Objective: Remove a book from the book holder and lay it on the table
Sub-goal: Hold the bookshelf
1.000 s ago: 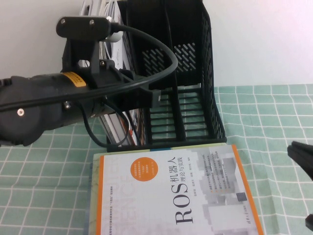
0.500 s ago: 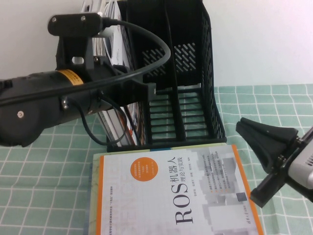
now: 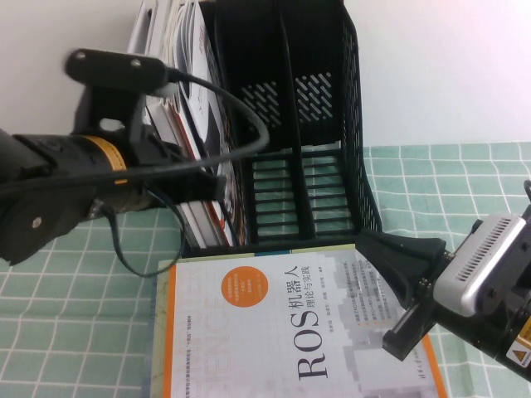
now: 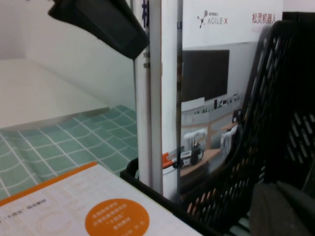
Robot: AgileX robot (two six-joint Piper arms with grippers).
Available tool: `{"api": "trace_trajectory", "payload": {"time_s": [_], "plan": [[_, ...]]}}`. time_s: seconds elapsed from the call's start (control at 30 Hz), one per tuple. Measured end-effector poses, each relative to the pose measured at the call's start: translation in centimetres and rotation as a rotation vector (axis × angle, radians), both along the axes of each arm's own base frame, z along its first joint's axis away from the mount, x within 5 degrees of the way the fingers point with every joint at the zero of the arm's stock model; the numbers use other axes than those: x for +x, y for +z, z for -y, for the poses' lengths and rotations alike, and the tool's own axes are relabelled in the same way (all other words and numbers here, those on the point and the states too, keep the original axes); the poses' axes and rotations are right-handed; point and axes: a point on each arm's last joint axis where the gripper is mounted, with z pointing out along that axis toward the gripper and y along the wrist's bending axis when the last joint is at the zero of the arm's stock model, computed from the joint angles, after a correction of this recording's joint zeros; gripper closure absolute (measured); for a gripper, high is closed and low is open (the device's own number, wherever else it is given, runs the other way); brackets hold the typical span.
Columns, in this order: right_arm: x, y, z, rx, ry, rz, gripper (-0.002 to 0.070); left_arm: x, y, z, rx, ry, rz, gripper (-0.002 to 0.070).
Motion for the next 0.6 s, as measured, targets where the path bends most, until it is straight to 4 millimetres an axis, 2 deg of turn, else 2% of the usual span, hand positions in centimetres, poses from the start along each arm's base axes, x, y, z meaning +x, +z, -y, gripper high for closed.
{"api": "trace_trajectory", "payload": {"time_s": [0.17,0.23,0.6], "plan": [[0.1,-0.3,-0.1,-0.002,0.001,-0.009,0.0668,0.8,0.7,-1.3,-0.105,0.248,0.059,0.0678],[0.1,-0.3,-0.1,-0.001,0.001,-0.008,0.0668,1.0,0.9,-1.3,-0.148,0.281,0.076,0.0678],[-0.2,-0.3,-0.5,-0.03,0.059,0.014,0.0668,-1.4,1.4,3.0,-0.203,0.128,0.057,0.0678]]}}
